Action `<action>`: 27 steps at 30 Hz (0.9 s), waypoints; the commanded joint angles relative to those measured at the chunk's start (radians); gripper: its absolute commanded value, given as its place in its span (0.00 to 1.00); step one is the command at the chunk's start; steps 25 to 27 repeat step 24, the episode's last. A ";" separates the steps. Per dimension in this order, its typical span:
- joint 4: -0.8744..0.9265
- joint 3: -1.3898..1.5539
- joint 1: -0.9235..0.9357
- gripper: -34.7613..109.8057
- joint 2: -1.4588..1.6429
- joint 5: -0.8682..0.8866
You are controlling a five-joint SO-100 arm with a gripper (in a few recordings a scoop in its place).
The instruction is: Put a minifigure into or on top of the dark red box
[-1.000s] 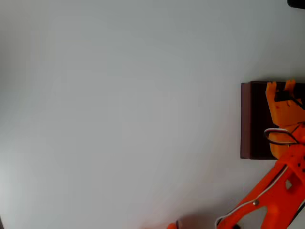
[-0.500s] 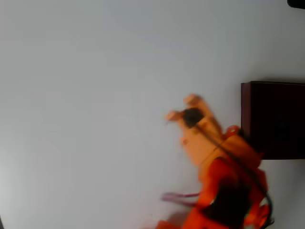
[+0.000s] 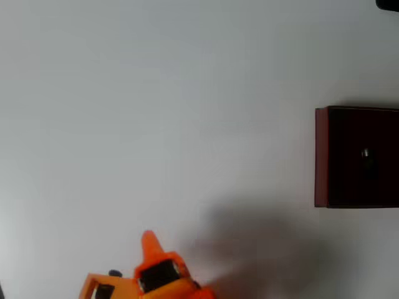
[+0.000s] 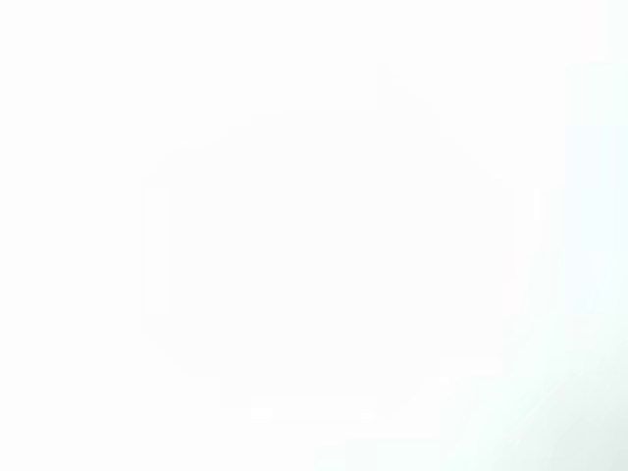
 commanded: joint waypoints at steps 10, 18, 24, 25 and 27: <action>-0.061 0.273 -0.190 0.24 0.072 0.015; -0.061 0.273 -0.198 0.24 0.072 0.006; -0.061 0.273 -0.192 0.24 0.072 0.015; -0.061 0.273 -0.192 0.24 0.072 0.015; -0.061 0.273 -0.192 0.24 0.072 0.015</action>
